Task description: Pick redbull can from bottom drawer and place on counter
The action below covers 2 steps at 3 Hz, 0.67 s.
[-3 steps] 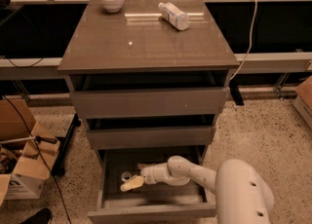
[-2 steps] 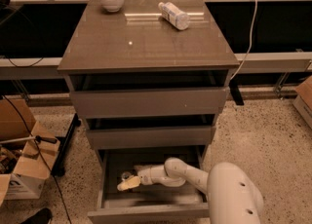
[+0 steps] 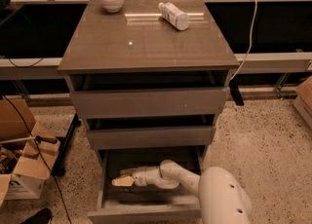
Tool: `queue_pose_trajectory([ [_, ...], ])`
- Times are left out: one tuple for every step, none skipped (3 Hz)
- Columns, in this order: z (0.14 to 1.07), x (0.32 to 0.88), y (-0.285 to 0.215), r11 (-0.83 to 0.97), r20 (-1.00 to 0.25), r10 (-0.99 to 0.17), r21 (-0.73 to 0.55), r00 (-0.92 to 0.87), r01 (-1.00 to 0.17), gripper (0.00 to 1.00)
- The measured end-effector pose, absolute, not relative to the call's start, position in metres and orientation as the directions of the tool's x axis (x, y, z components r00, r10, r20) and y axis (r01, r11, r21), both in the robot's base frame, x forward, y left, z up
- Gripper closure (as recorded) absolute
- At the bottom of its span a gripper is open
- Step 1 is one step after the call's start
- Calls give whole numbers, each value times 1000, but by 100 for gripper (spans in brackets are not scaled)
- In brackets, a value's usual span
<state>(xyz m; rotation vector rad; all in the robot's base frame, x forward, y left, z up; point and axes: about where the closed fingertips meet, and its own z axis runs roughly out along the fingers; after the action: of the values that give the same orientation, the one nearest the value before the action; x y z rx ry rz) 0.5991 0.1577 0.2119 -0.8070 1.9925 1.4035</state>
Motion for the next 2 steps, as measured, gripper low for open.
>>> queue_pose_trajectory([
  [216, 593, 160, 268, -737, -129, 618, -663, -739, 63],
  [239, 593, 145, 308, -765, -109, 581, -634, -754, 87],
])
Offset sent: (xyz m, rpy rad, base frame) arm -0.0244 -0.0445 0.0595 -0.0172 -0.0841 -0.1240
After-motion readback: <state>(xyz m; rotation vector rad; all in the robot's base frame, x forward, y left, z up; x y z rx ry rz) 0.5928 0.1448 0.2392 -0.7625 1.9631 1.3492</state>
